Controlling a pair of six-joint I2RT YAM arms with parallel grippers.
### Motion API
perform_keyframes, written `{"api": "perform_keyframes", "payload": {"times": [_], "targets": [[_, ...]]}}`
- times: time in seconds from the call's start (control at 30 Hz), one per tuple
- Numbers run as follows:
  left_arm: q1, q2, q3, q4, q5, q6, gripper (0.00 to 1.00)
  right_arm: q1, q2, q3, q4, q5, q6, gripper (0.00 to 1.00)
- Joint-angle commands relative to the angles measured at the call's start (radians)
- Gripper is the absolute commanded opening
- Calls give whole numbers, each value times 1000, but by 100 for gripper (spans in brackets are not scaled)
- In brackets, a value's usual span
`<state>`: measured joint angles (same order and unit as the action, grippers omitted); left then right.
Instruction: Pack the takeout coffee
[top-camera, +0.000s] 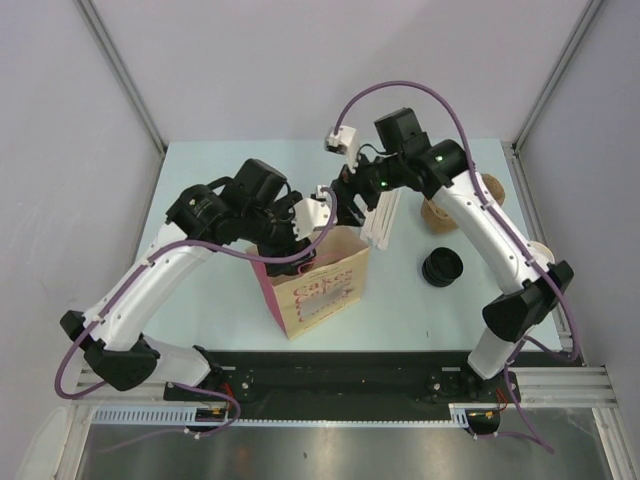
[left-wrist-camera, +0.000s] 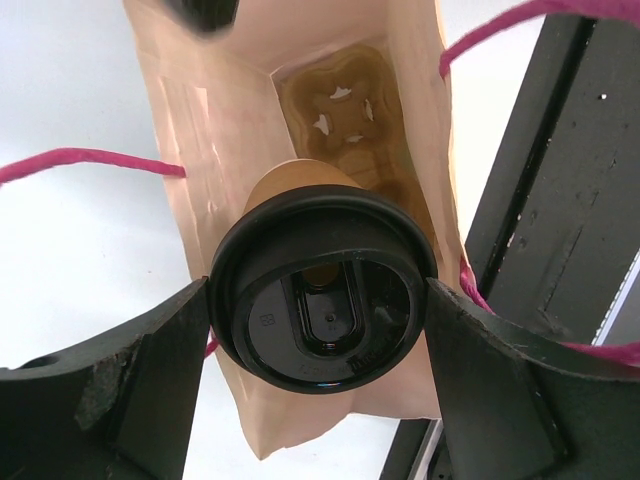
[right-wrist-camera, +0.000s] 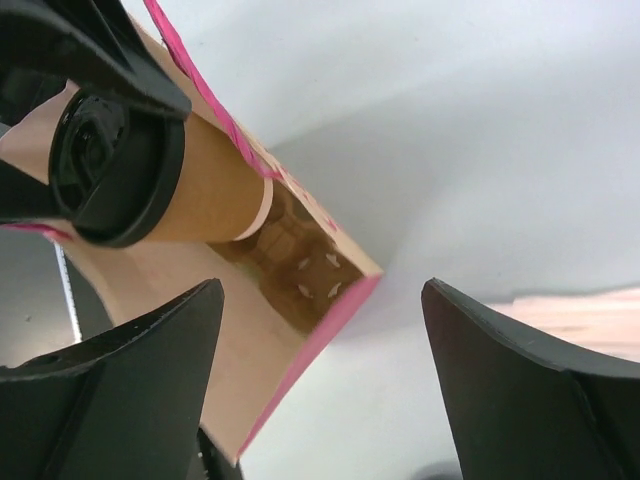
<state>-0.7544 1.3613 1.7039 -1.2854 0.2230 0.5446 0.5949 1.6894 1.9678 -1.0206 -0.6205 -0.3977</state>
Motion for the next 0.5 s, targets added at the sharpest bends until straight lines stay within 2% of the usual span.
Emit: {"api": "perform_keyframes", "payload": {"times": [0.0,0.27,0.47], "targets": [[-5,-44,-19,29,35,25,15,48,49,46,56,-15,-59,85],[-5,-68,-56,46,32,25,15,75,133,43,105,-114,-98,76],[-5,-91,-96,66,26,21,15,94,184,43,83,-134,-125,60]]}}
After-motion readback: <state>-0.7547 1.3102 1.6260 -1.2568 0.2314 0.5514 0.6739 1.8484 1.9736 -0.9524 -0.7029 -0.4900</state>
